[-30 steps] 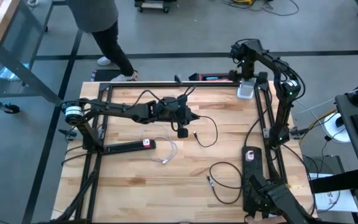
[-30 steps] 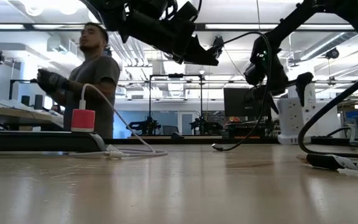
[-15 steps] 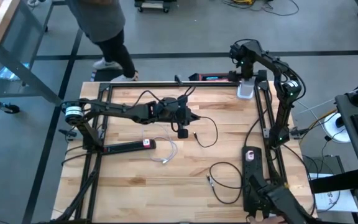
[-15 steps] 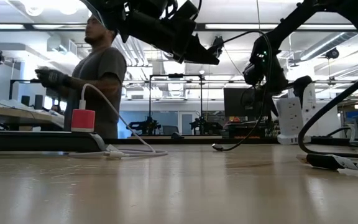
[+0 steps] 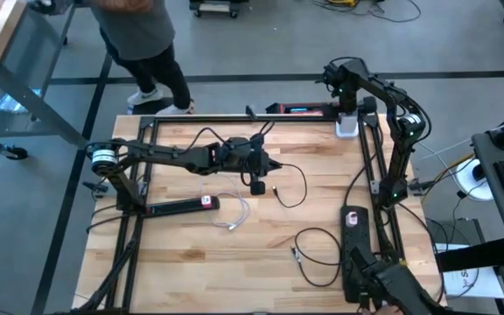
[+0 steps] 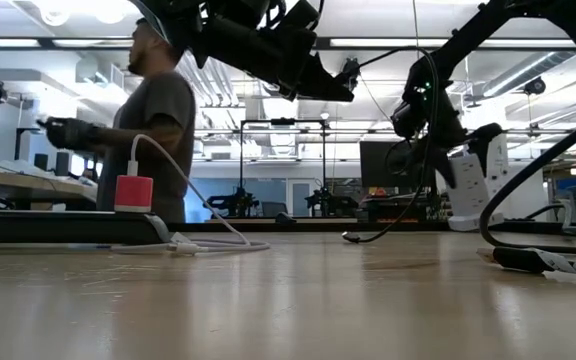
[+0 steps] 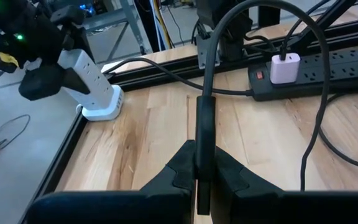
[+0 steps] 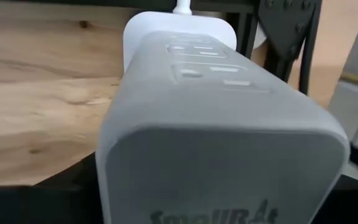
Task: Insert USB
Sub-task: Insert the black charger cable into the white outlet extension
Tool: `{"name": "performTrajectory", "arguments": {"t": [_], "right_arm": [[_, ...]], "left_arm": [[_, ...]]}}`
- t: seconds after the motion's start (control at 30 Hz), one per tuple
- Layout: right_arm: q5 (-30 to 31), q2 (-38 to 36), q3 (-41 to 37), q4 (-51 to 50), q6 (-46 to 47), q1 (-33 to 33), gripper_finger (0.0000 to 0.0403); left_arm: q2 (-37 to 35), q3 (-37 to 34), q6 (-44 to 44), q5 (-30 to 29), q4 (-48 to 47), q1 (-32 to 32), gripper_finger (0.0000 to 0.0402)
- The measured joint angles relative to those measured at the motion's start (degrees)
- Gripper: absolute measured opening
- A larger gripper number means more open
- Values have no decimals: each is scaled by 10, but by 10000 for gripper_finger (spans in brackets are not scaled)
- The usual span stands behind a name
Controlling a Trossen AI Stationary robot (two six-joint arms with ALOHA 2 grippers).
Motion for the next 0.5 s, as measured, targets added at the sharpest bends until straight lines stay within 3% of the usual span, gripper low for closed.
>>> {"name": "performTrajectory", "arguments": {"t": [0.33, 0.5], "right_arm": [[28, -19, -1, 11, -94, 80, 278], [-19, -20, -1, 41, -92, 99, 278]], "left_arm": [[-33, -1, 46, -66, -66, 1, 4], [-70, -9, 44, -81, -123, 1, 4]]}}
